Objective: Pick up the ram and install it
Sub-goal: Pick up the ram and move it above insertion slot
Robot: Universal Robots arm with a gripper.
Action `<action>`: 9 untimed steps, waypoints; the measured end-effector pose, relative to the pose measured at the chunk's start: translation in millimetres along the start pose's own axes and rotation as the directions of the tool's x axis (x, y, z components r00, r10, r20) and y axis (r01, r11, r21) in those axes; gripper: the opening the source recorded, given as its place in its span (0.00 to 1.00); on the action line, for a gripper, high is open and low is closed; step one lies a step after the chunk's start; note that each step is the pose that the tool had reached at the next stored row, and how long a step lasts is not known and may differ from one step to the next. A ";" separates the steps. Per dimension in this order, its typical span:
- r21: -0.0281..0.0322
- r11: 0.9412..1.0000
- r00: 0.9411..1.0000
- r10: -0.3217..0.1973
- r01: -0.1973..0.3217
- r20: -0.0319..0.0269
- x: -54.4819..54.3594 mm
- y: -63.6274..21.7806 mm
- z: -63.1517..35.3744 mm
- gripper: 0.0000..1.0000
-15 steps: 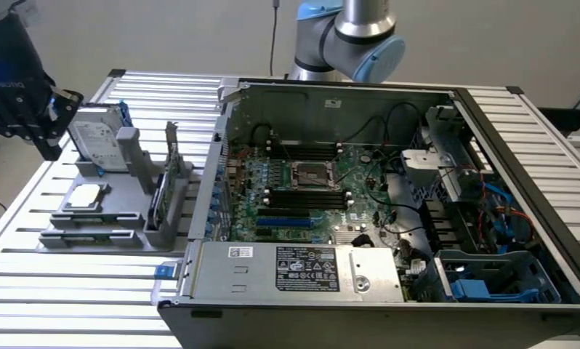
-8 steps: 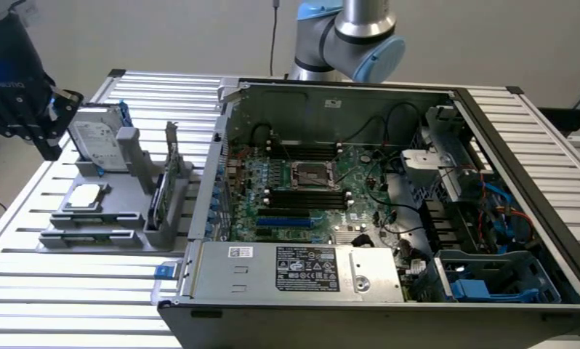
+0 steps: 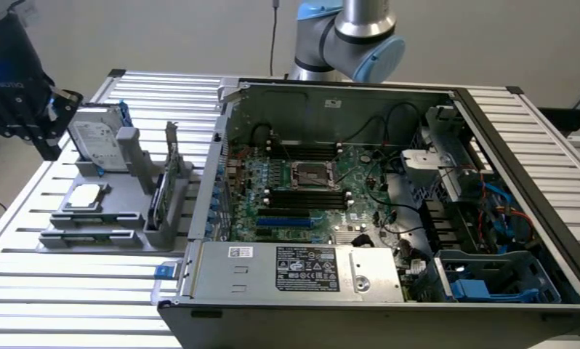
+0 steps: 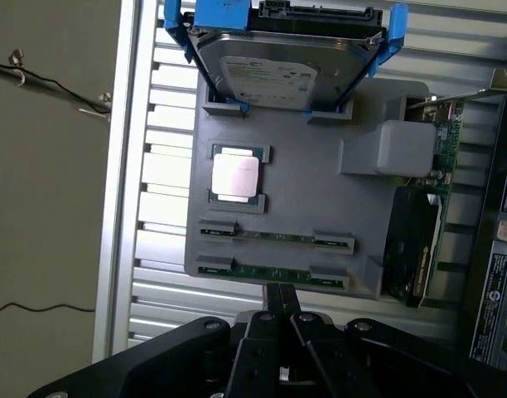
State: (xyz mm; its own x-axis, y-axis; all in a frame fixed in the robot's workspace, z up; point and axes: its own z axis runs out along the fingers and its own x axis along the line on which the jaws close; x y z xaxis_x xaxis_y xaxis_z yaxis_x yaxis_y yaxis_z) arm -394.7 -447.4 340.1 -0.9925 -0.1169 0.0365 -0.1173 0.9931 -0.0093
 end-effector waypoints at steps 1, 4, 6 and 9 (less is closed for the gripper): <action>-0.002 1.000 1.000 0.000 0.000 0.000 0.4 -4.1 1.1 0.11; -0.005 1.000 1.000 0.000 0.000 0.001 1.7 -16.5 5.5 0.11; -0.006 1.000 1.000 -0.001 0.001 0.001 1.7 -19.4 9.3 0.11; -0.005 0.999 0.999 -0.038 0.038 0.001 1.3 -19.4 14.1 0.11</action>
State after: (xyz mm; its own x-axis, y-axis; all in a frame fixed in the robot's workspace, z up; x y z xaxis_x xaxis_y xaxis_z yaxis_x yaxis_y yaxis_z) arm -394.2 -467.0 326.2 -0.9873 -0.1548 0.0358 -0.1550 0.9879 -0.0033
